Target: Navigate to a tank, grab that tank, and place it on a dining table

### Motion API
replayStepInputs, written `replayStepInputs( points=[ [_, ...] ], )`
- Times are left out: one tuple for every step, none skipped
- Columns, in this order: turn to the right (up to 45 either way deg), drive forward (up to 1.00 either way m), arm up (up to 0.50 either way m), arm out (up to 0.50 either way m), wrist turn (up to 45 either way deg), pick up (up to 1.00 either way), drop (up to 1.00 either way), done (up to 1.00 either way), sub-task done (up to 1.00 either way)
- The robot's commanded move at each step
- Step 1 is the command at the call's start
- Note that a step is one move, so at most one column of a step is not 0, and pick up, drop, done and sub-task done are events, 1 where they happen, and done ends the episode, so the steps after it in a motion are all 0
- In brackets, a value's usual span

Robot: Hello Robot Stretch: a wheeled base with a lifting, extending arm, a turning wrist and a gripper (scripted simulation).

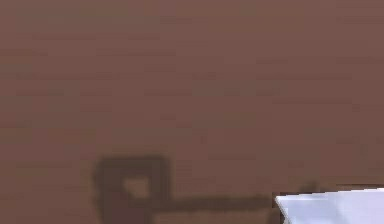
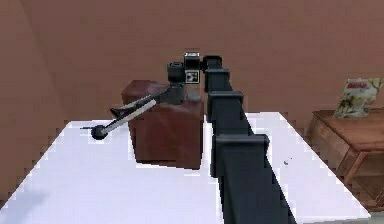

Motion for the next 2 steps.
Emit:
replayStepInputs(
  points=[
    [0.0,0.0,0.0,0.0,45.0,0.0,0.0,0.0,0.0],
    [0.0,0.0,0.0,0.0,45.0,0.0,0.0,0.0,0.0]
  ],
)
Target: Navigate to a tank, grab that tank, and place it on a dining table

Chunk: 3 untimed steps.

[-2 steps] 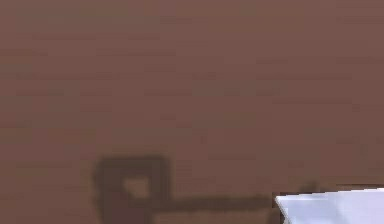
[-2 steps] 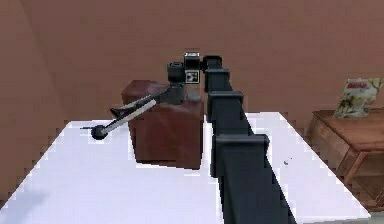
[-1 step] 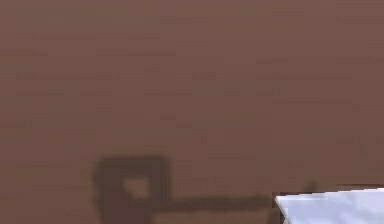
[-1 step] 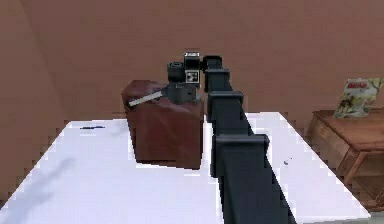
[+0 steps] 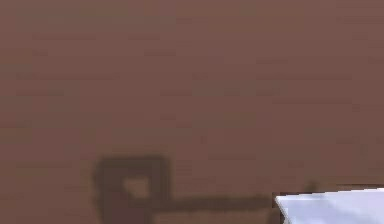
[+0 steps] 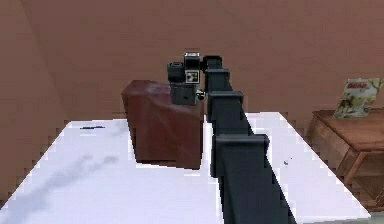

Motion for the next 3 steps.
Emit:
replayStepInputs(
  points=[
    [0.0,0.0,0.0,0.0,9.0,0.0,0.0,0.0,0.0],
    [0.0,0.0,-0.02,0.0,0.0,0.0,0.0,0.0,0.0],
    [0.0,0.0,0.0,0.0,0.0,1.0,0.0,0.0,0.0]
  ],
)
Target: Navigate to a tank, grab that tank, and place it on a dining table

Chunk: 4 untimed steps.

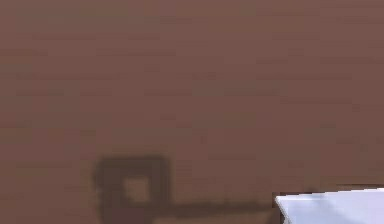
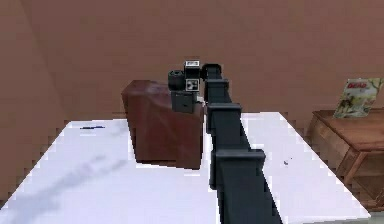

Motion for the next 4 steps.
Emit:
replayStepInputs(
  points=[
    [0.0,0.0,0.02,0.0,0.0,0.0,0.0,0.0,0.0],
    [0.0,0.0,0.0,0.0,-45.0,0.0,0.0,0.0,0.0],
    [0.0,0.0,0.0,0.0,-45.0,0.0,0.0,0.0,0.0],
    [0.0,0.0,0.0,0.0,-45.0,0.0,0.0,0.0,0.0]
  ],
)
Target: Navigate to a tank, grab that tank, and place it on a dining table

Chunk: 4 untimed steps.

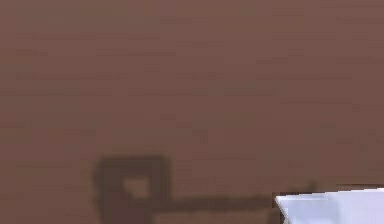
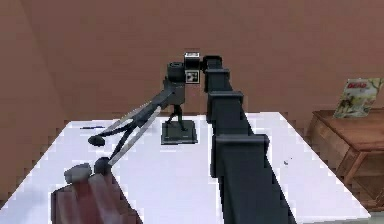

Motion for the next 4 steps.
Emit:
replayStepInputs(
  points=[
    [0.0,0.0,0.0,0.0,-9.0,0.0,0.0,0.0,0.0],
    [0.0,0.0,0.0,-0.34,0.0,0.0,0.0,0.0,0.0],
    [45.0,0.0,0.0,0.0,0.0,0.0,0.0,0.0,0.0],
    [45.0,0.0,0.0,0.0,0.0,0.0,0.0,0.0,0.0]
  ],
)
